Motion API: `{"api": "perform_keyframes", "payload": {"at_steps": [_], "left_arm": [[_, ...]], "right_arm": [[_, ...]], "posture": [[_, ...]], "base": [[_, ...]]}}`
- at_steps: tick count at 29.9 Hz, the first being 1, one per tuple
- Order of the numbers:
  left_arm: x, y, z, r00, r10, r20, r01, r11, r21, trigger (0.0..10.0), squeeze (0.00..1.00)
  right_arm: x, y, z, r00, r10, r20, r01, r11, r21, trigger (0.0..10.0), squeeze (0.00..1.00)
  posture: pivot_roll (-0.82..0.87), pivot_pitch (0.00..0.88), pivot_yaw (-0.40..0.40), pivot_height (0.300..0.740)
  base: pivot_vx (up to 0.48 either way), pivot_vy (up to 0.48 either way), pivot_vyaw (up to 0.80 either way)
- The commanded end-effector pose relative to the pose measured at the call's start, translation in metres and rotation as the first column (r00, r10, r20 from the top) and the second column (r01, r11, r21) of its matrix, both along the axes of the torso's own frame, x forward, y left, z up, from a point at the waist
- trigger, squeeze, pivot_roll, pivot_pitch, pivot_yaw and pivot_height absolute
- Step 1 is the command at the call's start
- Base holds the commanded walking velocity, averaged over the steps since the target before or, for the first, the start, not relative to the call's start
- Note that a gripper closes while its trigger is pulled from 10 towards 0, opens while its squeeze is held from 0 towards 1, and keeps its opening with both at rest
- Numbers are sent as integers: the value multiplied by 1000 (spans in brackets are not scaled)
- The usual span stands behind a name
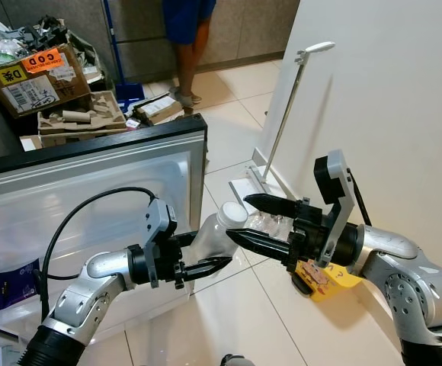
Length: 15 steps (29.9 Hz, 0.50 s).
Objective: Restocking fridge
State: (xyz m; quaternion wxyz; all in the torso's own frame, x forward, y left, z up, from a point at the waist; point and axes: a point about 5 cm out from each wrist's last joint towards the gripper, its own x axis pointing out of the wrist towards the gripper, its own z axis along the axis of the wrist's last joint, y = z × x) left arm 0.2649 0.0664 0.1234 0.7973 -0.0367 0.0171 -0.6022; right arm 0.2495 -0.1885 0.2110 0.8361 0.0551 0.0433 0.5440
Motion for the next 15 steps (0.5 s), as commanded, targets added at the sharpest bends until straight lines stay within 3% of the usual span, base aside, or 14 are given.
{"api": "perform_keyframes", "payload": {"at_steps": [1, 7, 8, 9, 10, 11, 15], "left_arm": [[-4, -3, 9, 999, -31, 43, 33, 999, -36, 10000, 0], [-6, -3, 9, 998, -43, 41, 45, 998, -38, 10000, 0], [-6, -4, 9, 998, -48, 41, 49, 998, -38, 10000, 0], [-6, -4, 8, 998, -52, 40, 53, 998, -37, 10000, 0], [-7, -4, 8, 998, -54, 40, 56, 998, -37, 10000, 0], [-7, -4, 8, 998, -56, 40, 58, 998, -37, 10000, 0], [-9, -5, 7, 997, -64, 38, 65, 997, -35, 10000, 0]], "right_arm": [[1, -1, 0, 1000, -13, 7, 13, 1000, -1, 10000, 0], [4, 0, 1, 1000, -22, 19, 22, 1000, 11, 10000, 0], [4, 0, 1, 1000, -23, 21, 23, 1000, 15, 7686, 0], [5, 1, 1, 999, -25, 23, 24, 1000, 19, 4000, 0], [5, 1, 2, 999, -25, 25, 24, 999, 22, 1647, 0], [6, 1, 2, 999, -25, 27, 24, 999, 23, 0, 0], [6, 3, 2, 999, -20, 34, 19, 999, 28, 0, 0]], "posture": [[-112, 121, -28, 740], [-112, 120, -29, 740], [-110, 121, -28, 740], [-109, 121, -29, 740], [-109, 121, -29, 740], [-109, 121, -27, 740], [-109, 121, -27, 740]], "base": [[0, 0, 0], [0, 0, 0], [0, 0, 0], [0, 0, 0], [0, 0, 0], [0, 0, 0], [0, 0, 0]]}}
